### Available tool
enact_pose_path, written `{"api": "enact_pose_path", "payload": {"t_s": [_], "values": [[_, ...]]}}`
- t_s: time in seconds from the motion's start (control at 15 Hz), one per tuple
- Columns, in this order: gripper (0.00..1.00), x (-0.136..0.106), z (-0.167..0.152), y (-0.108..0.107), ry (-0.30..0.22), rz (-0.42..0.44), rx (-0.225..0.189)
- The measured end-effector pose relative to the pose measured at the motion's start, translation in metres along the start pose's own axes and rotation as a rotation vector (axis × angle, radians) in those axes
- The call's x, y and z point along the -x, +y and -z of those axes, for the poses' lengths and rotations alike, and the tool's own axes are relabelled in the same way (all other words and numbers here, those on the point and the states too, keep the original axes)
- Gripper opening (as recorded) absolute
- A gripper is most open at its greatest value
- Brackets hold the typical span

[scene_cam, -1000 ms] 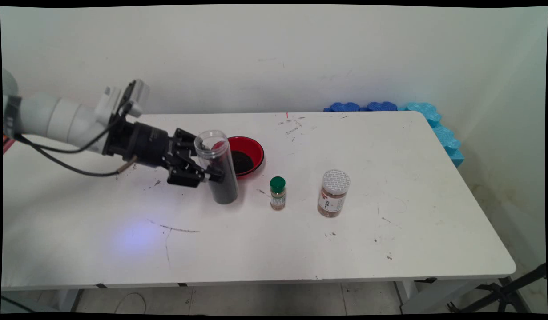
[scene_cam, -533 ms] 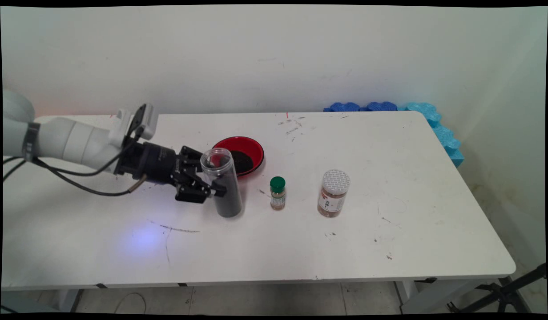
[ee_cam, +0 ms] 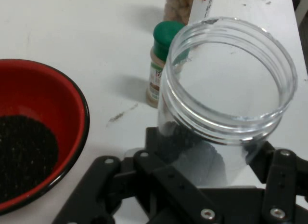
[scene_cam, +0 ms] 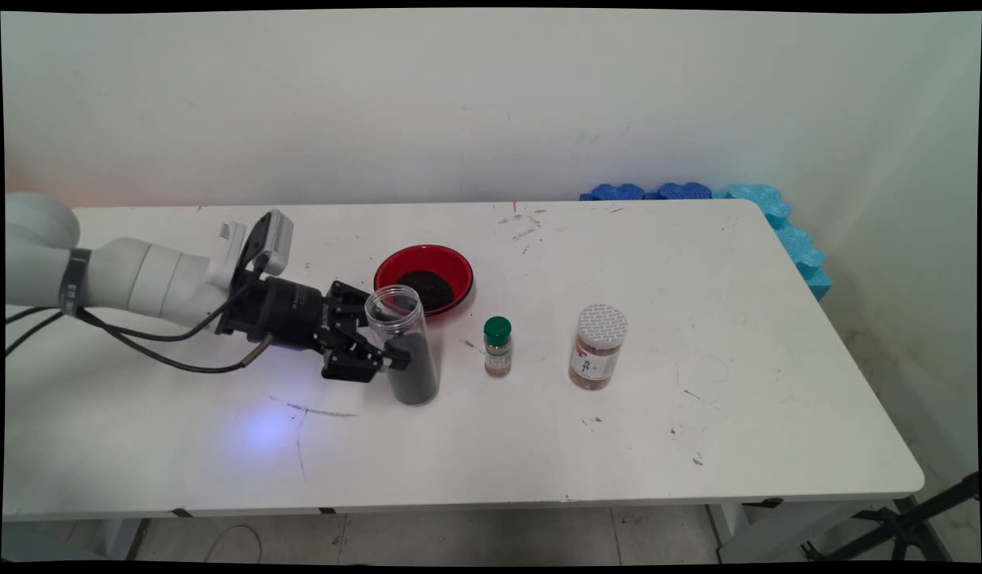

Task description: Place the picked object on the table

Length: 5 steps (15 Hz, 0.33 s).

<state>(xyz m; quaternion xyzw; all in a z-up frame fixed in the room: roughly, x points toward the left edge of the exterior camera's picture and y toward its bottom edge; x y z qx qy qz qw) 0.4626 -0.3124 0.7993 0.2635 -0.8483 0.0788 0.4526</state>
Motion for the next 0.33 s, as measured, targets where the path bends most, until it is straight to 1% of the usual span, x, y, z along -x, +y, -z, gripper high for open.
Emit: {"api": "enact_pose_path", "payload": {"t_s": [0.07,0.13,0.33], "values": [[0.0,0.0012,-0.001,0.0001,0.002,0.0,0.0],[1.0,0.0018,-0.0016,0.0001,0.004,-0.001,0.0],[1.0,0.0038,-0.003,0.0002,0.01,-0.008,0.002]]}}
